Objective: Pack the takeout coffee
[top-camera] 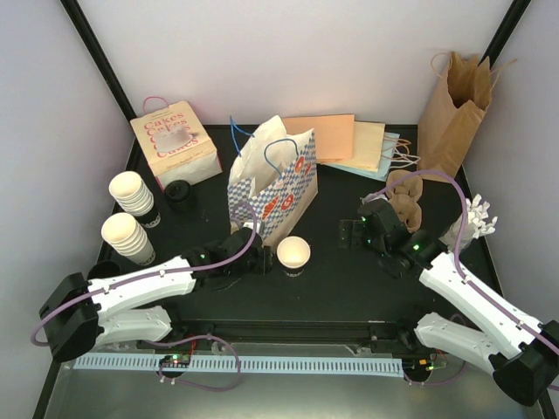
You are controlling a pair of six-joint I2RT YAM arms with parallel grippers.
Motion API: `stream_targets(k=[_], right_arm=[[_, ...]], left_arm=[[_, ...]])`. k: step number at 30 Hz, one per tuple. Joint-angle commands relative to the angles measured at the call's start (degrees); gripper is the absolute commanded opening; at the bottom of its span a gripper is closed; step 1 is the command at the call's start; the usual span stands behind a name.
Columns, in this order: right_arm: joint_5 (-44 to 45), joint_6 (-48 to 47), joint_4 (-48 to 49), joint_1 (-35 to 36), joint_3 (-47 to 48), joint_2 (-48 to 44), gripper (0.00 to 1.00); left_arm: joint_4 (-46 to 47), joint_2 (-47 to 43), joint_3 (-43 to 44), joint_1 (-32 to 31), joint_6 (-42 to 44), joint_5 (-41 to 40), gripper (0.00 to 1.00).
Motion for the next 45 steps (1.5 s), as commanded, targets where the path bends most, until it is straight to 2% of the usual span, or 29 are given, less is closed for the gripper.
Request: stream_targets(k=[1, 15, 37, 45], right_arm=[[-0.1, -0.8, 0.8, -0.4, -0.3, -1.0, 1.00], [-0.2, -1.3, 1.0, -0.4, -0.4, -1.2, 1.00], [-0.3, -1.7, 0.4, -0.4, 0.4, -0.5, 1.00], [-0.3, -1.4, 0.6, -0.4, -0.1, -0.3, 1.00]], left_arm=[[3.9, 1.9, 0.1, 2.2, 0.7, -2.9, 0.55], [4.9, 6.1, 0.9, 7.0, 5.5, -3.0, 0.49], [1.7, 6.2, 4.5, 14.4, 13.8, -4.6, 0.47], [-2.8, -1.4, 1.5, 14.3, 11.5, 0.4, 0.58]])
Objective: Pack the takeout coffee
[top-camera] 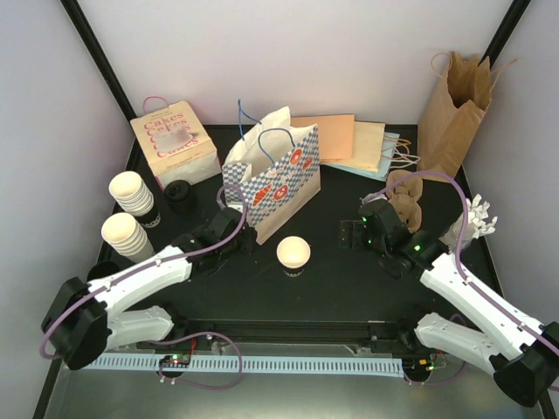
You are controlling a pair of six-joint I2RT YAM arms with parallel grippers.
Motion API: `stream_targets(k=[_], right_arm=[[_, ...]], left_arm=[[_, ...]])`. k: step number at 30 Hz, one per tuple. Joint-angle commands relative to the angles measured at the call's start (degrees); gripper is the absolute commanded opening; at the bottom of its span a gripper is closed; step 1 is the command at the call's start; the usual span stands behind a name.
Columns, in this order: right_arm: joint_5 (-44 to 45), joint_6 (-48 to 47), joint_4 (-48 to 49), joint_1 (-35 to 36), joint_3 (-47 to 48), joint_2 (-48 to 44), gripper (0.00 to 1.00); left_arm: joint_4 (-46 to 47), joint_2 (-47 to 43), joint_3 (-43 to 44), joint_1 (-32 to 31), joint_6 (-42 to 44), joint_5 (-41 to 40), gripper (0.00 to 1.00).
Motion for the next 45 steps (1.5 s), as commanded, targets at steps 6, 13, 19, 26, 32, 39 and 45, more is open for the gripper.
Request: stream_targets(k=[6, 13, 19, 26, 32, 39, 45], right_arm=[[2.3, -0.5, -0.1, -0.4, 1.4, 0.9, 1.00], [6.7, 1.0, -3.8, -0.4, 5.3, 4.2, 1.00], [7.6, 1.5, -5.4, -0.4, 8.0, 5.6, 1.00], [10.4, 1.6, -6.0, -0.4, 9.7, 6.8, 1.00], [10.7, 1.6, -6.5, -0.4, 10.7, 8.5, 1.00], [10.6, 1.6, -5.3, -0.4, 10.3, 9.1, 1.00], [10.7, 1.2, -5.0, -0.4, 10.6, 9.8, 1.00]], left_arm=[[-9.3, -13.1, -1.1, 0.2, -0.5, 8.2, 0.71], [-15.1, -22.2, -0.1, 0.2, 1.1, 11.4, 0.88], [-15.5, -28.6, -0.7, 0.2, 1.5, 11.6, 0.99], [-15.6, -32.3, -1.7, 0.2, 2.1, 10.5, 0.98], [-14.1, -33.9, -2.3, 0.2, 0.8, 11.1, 0.99], [-13.8, -34.1, -2.2, 0.2, 2.1, 13.2, 0.99], [-12.1, -34.2, -1.9, 0.3, 1.3, 12.4, 0.98]])
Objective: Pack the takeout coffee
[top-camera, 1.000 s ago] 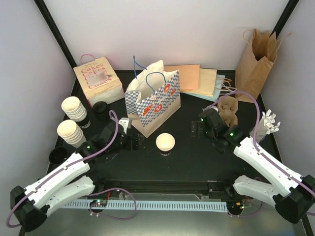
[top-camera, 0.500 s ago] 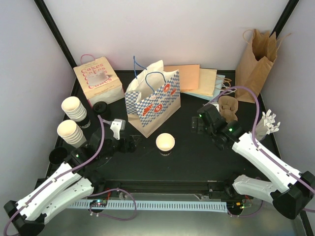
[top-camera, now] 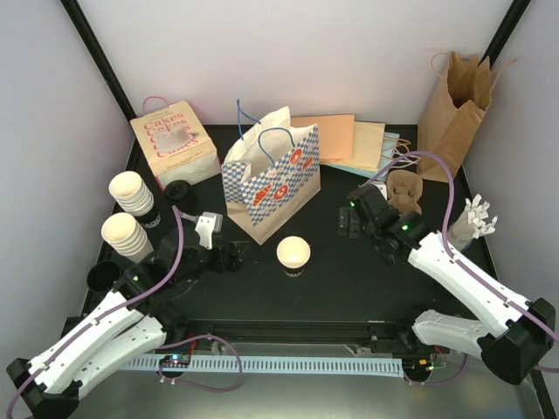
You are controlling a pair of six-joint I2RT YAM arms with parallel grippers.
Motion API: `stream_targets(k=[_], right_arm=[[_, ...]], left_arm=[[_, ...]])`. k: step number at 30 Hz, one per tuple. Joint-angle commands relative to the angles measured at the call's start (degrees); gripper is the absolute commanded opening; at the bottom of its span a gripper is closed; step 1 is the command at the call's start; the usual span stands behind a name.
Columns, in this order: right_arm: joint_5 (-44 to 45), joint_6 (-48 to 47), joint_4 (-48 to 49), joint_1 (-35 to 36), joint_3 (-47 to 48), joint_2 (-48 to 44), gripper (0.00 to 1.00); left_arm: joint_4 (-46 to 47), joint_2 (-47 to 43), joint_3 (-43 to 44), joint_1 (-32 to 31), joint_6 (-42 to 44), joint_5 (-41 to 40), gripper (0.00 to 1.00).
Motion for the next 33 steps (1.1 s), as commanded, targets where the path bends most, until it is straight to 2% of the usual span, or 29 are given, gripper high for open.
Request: stream_targets(k=[1, 15, 28, 33], right_arm=[[1.6, 0.4, 1.1, -0.4, 1.4, 0.6, 1.00], [3.1, 1.0, -0.7, -0.3, 1.4, 0.7, 1.00], [3.4, 0.1, -1.7, -0.5, 1.7, 0.9, 1.00], [1.1, -0.1, -1.4, -4.7, 1.2, -1.5, 1.00]], left_arm=[[2.0, -0.5, 0.5, 0.3, 0.3, 0.0, 0.98], [4.0, -1.2, -1.4, 0.2, -1.1, 0.0, 0.99], [10.2, -3.0, -6.9, 0.2, -0.2, 9.5, 0.99], [9.9, -4.7, -9.3, 0.2, -2.7, 7.7, 0.99]])
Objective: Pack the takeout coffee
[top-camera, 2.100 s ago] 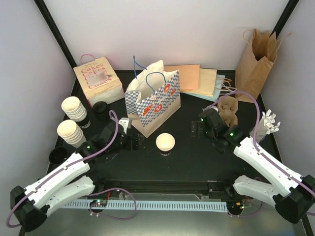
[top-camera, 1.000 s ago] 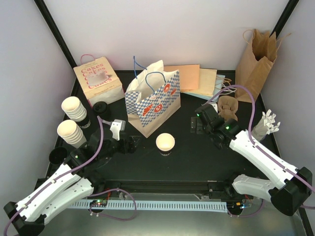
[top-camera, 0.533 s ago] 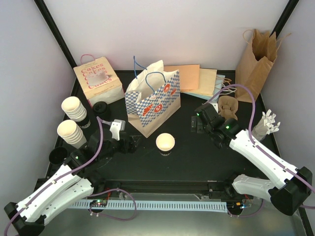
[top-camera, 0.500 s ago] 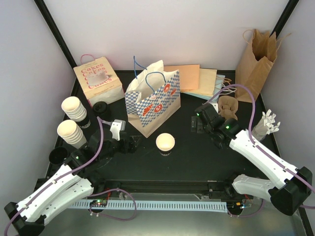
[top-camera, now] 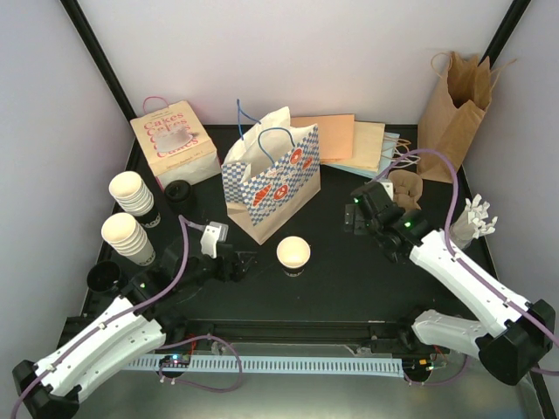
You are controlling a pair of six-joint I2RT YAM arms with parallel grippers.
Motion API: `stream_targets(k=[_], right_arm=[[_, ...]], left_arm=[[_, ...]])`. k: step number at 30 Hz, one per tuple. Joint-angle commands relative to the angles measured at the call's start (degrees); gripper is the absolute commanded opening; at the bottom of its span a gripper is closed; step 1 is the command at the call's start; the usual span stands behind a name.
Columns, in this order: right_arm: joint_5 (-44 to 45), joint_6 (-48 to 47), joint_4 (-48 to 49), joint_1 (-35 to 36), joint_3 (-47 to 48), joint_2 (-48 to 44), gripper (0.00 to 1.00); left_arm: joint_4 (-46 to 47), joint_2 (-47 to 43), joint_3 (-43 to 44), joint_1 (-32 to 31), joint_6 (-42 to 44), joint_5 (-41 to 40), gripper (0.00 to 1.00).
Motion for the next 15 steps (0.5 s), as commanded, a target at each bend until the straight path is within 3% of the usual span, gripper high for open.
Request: stream_targets(k=[1, 10, 15], right_arm=[[-2.3, -0.1, -0.1, -5.2, 0.4, -2.8, 1.00], [-7.8, -1.4, -3.7, -25.3, 2.9, -4.5, 1.00], [-7.9, -1.5, -5.2, -29.2, 5.8, -3.2, 1.00]], left_arm=[[2.5, -2.0, -1.7, 0.2, -1.7, 1.0, 0.99], [4.1, -1.0, -3.0, 0.3, -0.5, 0.4, 0.99], [4.8, -0.5, -2.4, 0.3, 0.2, 1.8, 0.99]])
